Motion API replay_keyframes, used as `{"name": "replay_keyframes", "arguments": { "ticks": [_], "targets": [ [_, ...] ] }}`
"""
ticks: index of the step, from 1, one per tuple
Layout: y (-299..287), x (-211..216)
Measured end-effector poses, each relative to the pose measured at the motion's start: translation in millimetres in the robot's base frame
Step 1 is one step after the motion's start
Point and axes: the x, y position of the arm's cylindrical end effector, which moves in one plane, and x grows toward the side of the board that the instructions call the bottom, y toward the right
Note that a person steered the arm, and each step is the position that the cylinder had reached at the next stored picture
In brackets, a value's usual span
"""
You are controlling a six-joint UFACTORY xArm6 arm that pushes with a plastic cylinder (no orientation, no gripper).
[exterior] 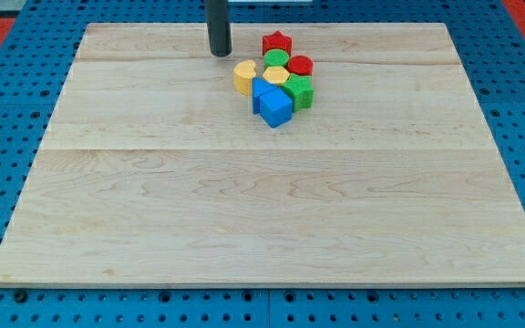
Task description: Place the red star to the left above the red circle
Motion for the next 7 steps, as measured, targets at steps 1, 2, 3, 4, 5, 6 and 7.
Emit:
{"name": "replay_keyframes", "arguments": {
  "ticks": [1, 2, 3, 4, 5, 6, 7],
  "targets": [
    [3, 0],
    [18, -5],
    [37, -29],
    [41, -37],
    [88, -46],
    [91, -19],
    [70, 30]
  ]
}}
